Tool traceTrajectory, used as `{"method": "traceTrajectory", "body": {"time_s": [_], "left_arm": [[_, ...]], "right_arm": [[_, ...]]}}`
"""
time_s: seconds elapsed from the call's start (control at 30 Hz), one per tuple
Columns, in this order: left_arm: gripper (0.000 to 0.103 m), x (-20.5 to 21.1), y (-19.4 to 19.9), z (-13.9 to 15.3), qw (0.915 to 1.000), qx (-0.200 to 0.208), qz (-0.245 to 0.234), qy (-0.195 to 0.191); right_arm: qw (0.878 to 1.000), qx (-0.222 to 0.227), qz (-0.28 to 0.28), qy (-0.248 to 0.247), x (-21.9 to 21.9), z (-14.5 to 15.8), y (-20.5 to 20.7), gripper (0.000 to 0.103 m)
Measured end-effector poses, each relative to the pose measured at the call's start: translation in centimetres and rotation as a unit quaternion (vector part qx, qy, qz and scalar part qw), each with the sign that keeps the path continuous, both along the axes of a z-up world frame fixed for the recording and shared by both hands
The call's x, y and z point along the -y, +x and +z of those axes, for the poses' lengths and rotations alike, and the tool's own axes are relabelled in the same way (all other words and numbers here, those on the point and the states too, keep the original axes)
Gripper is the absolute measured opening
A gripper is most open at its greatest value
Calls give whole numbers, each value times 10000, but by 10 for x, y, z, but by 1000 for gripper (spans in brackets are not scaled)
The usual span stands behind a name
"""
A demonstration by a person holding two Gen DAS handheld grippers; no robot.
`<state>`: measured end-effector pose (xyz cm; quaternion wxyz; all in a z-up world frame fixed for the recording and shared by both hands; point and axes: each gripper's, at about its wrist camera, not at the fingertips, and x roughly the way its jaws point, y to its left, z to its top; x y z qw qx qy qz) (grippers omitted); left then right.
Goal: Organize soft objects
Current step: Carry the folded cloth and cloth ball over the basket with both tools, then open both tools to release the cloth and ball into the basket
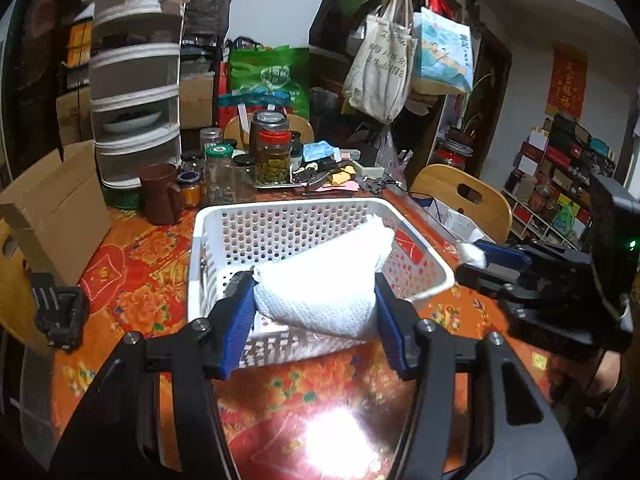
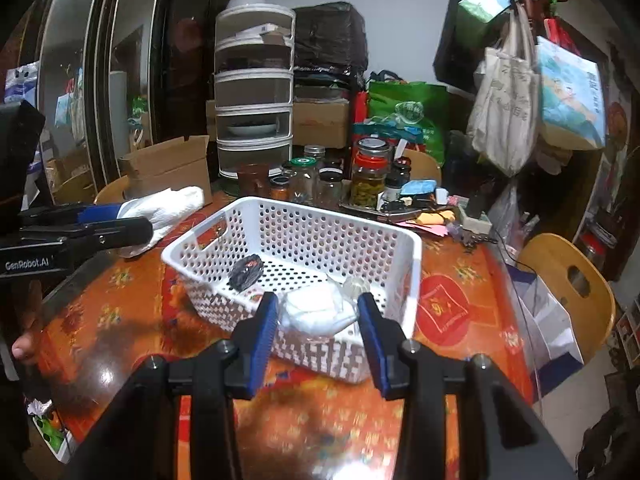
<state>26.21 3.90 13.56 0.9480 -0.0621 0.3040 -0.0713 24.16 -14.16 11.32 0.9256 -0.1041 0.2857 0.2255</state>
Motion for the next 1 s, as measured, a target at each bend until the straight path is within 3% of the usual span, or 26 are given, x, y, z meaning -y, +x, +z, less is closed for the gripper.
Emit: {"method": "traceTrajectory", "body": {"time_s": [0.2,0.33,0.5,0.63,1.0], "left_arm": [[53,5,66,-16,9984,-470,176,257],[53,4,106,-38,9955,-859,263,298],[53,8,148,-73,9889,-1277,426,629],[53,10,170,-95,9846,-1487,456,792],[54,2,183,-125,9795,-1788,435,823]], "right_arm": [[9989,-397,-156,-201,-19,-12,58,40],[9962,-666,-302,-463,-28,-30,90,40],[9901,-1125,-430,-725,-35,-57,125,40],[9845,-1390,-510,-940,-40,-76,142,40],[9786,-1684,-483,-1081,-46,-95,157,40]]}}
